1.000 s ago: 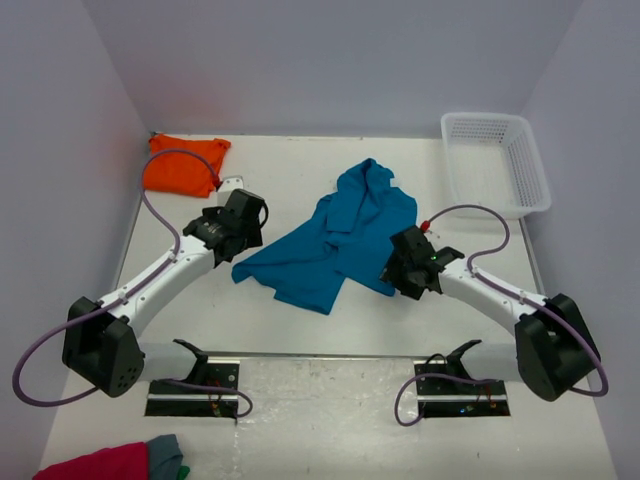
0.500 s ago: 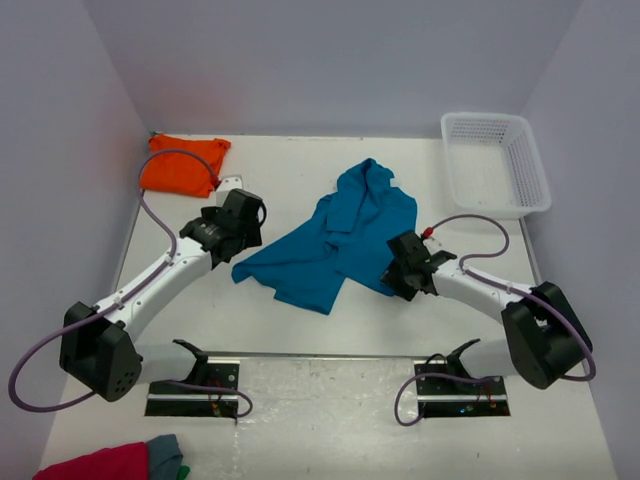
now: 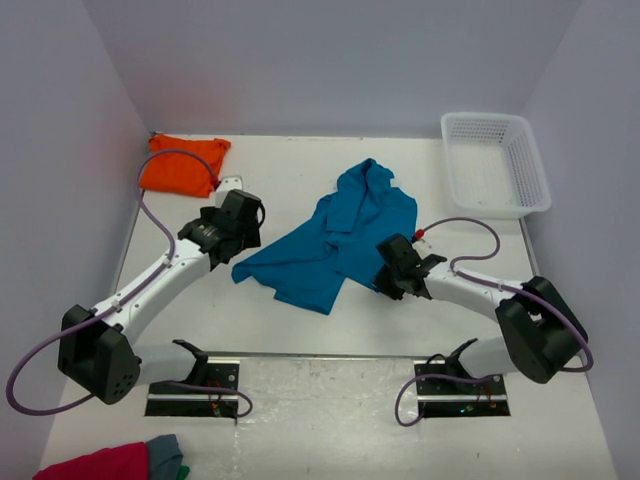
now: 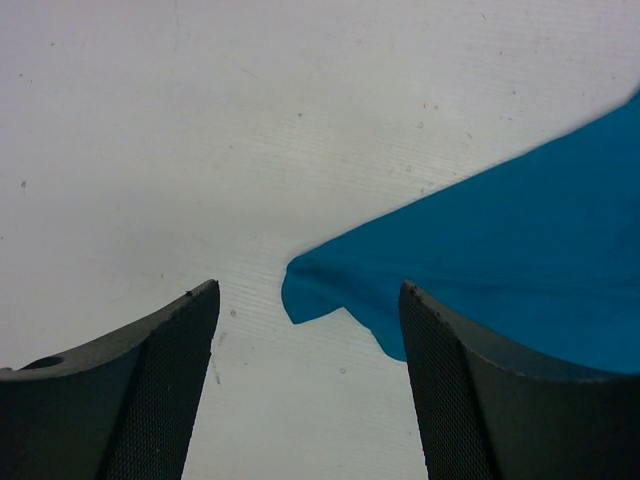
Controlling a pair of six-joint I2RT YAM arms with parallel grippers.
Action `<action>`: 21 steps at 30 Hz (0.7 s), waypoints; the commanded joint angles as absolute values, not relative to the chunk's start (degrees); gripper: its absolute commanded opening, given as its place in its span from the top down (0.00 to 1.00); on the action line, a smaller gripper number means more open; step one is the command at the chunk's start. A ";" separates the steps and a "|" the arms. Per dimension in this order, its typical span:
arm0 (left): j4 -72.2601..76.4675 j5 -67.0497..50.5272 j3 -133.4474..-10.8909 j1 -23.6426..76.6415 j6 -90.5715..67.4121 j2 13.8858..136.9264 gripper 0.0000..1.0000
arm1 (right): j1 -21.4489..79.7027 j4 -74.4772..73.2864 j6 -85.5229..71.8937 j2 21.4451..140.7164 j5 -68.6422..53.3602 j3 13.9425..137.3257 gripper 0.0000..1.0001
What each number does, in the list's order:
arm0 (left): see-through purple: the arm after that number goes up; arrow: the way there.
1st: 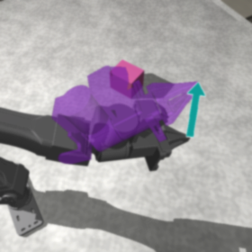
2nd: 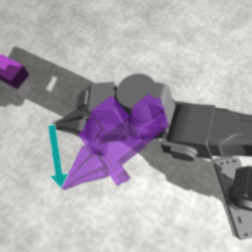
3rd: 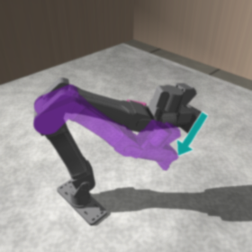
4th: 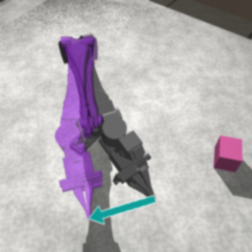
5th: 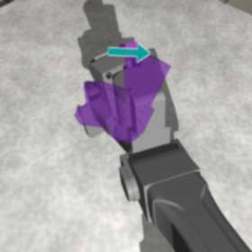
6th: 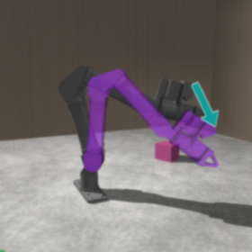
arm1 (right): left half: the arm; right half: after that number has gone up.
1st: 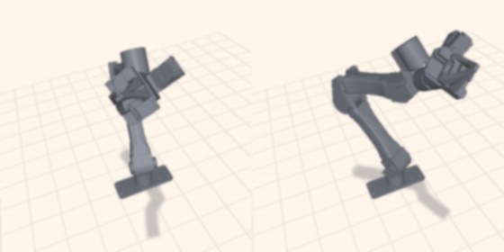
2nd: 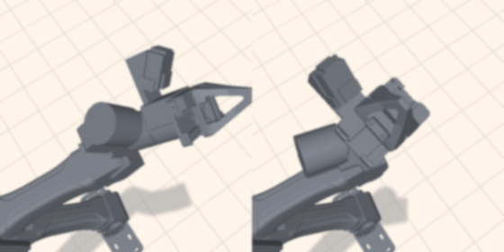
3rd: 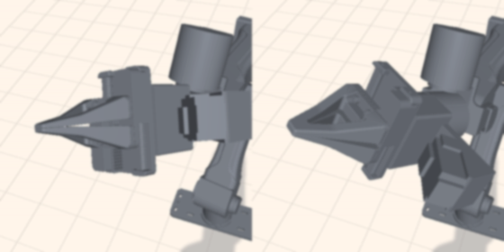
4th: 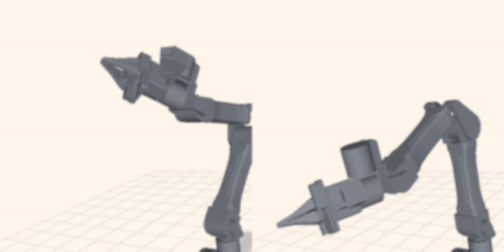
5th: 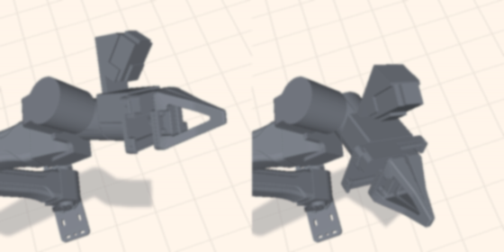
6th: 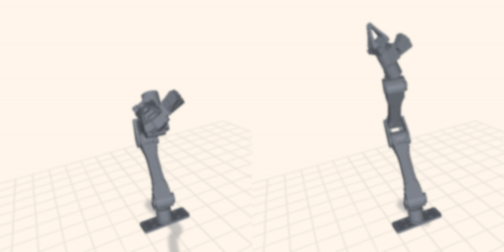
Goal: Fold and stack the t-shirts
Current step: Flatten out the tshirt
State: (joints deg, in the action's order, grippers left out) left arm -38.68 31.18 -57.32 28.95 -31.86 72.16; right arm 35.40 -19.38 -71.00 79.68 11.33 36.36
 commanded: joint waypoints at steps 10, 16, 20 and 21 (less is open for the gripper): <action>-37.44 30.23 -55.37 28.83 -30.85 72.51 0.26 | 38.14 -25.49 -74.97 79.54 18.54 36.12 0.56; -37.27 29.71 -55.28 28.83 -30.85 72.51 0.26 | 38.14 -26.54 -76.90 77.17 19.77 34.81 0.57; -37.18 29.36 -55.02 28.83 -30.94 72.51 0.26 | 38.14 -27.33 -77.69 77.61 20.22 34.45 0.61; -37.18 29.36 -54.93 28.83 -30.94 72.51 0.26 | 38.23 -27.33 -78.57 77.52 20.21 34.11 0.61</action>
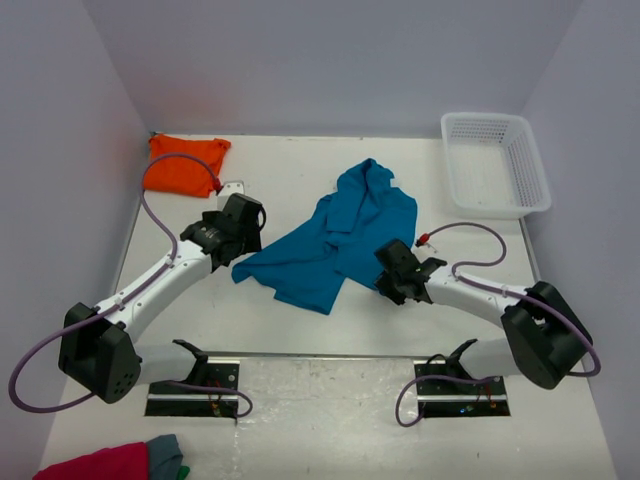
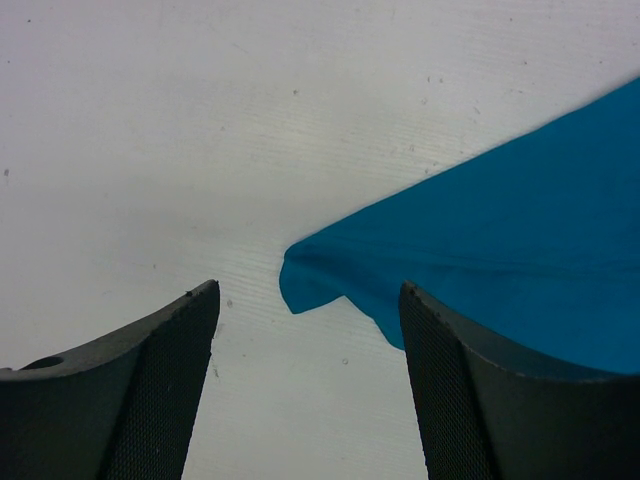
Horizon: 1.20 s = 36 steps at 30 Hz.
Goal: Fold and stack the t-shirts
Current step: Flatten out the tshirt
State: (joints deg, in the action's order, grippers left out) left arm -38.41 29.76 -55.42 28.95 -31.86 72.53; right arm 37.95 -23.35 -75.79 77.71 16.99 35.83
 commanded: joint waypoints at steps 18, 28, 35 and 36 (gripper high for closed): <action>-36.12 28.13 -53.61 28.83 -30.59 72.25 0.26 | 39.73 -27.60 -84.20 72.86 21.45 29.18 0.53; -36.47 28.21 -53.70 28.83 -30.15 71.28 0.26 | 39.99 -29.00 -87.71 76.72 23.55 31.55 0.59; -36.47 28.04 -53.61 28.83 -29.79 71.19 0.26 | 40.69 -30.23 -91.75 78.22 24.34 32.08 0.65; -36.39 28.04 -53.61 28.83 -29.71 71.19 0.26 | 40.87 -30.58 -92.11 78.31 24.43 32.25 0.66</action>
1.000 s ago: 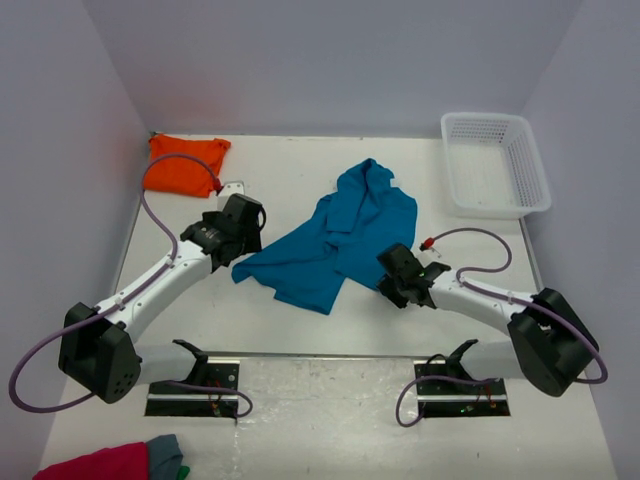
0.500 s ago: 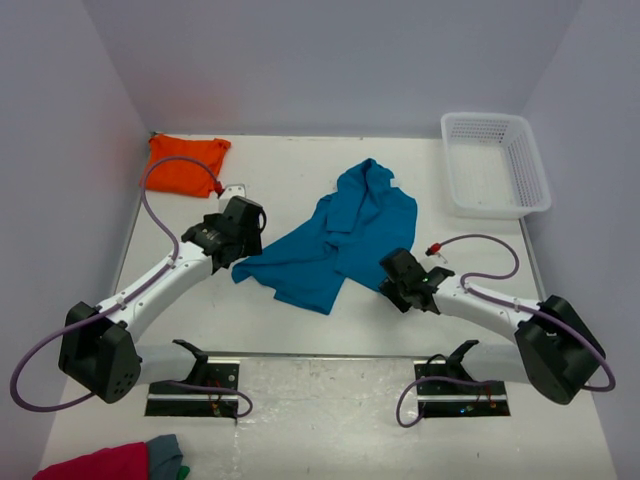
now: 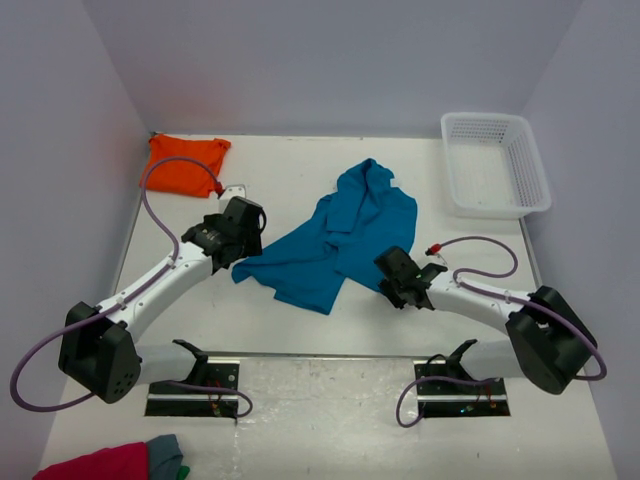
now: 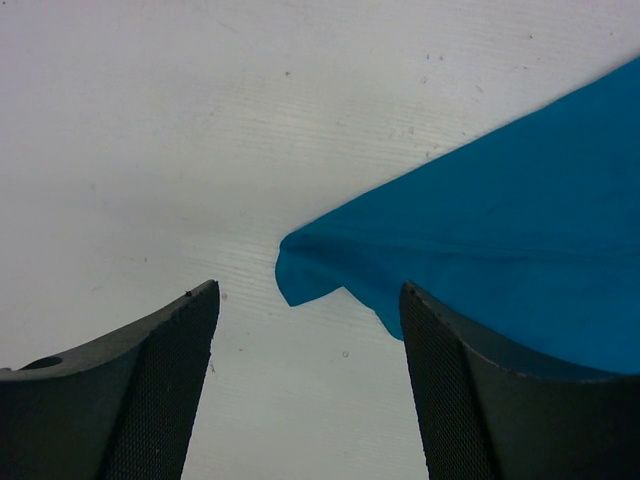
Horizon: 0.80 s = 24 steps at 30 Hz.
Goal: Fold and stack the t-shirts
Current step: Flatten out the tshirt
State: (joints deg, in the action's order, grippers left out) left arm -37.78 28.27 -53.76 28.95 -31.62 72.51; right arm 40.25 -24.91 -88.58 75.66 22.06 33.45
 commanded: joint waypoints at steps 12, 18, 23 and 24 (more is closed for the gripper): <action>-36.12 26.63 -52.39 28.83 -29.62 71.72 0.26 | 41.92 -33.39 -92.39 78.84 26.27 34.10 1.00; -34.90 19.60 -52.12 28.65 -31.02 71.54 0.08 | 42.54 -35.41 -80.54 72.97 32.06 40.60 1.00; -37.08 23.19 -53.35 28.65 -33.91 74.43 0.19 | 42.54 -36.30 -72.96 69.52 33.57 45.79 1.00; -38.48 23.20 -53.70 28.57 -34.80 75.31 0.19 | 42.54 -35.34 -70.51 69.26 33.14 46.14 1.00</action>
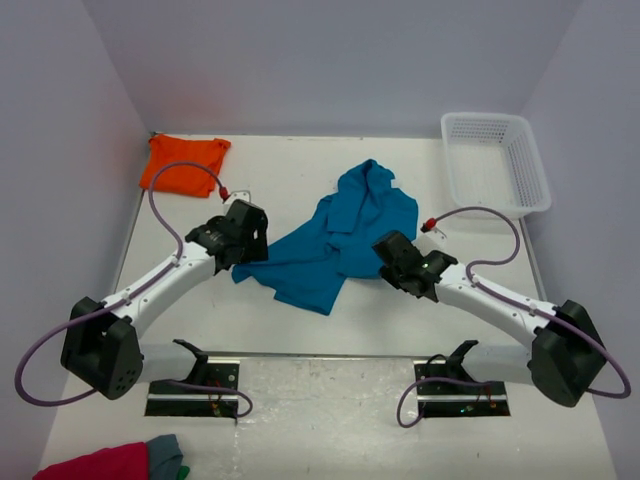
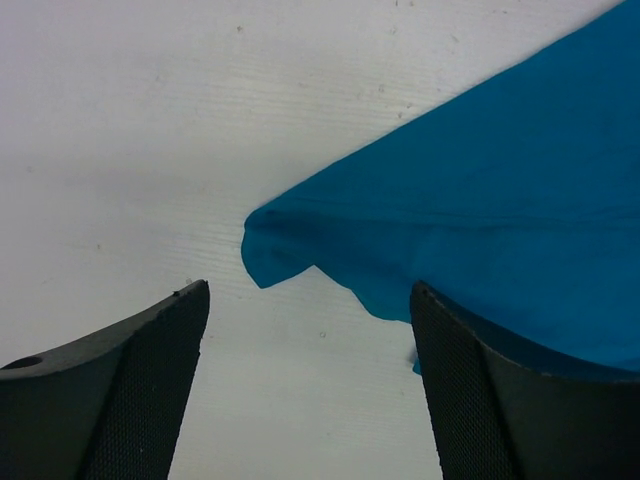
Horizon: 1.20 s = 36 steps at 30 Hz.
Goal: Fold and stack the t-shirts
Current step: Flatten out the tshirt
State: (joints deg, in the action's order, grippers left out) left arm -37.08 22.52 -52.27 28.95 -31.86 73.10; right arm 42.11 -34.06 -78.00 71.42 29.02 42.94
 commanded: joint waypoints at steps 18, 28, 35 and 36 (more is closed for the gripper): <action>-31.21 3.09 -42.63 10.29 -39.20 74.26 0.31 | 42.45 -34.19 -66.27 62.93 33.40 43.68 1.00; -27.86 -5.29 -38.58 7.56 -38.93 76.99 0.38 | 42.45 -34.63 -67.15 60.82 34.10 42.45 1.00; -26.90 -3.87 -38.67 6.68 -39.64 79.18 0.38 | 42.45 -34.37 -67.76 60.21 33.40 42.01 1.00; -26.55 -4.22 -38.41 6.59 -39.55 79.62 0.39 | 42.36 -34.45 -67.76 60.03 33.40 41.92 1.00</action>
State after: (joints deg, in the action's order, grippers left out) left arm -28.95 -3.05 -38.52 7.62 -39.72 78.37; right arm 42.11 -34.57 -66.98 61.32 30.96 42.61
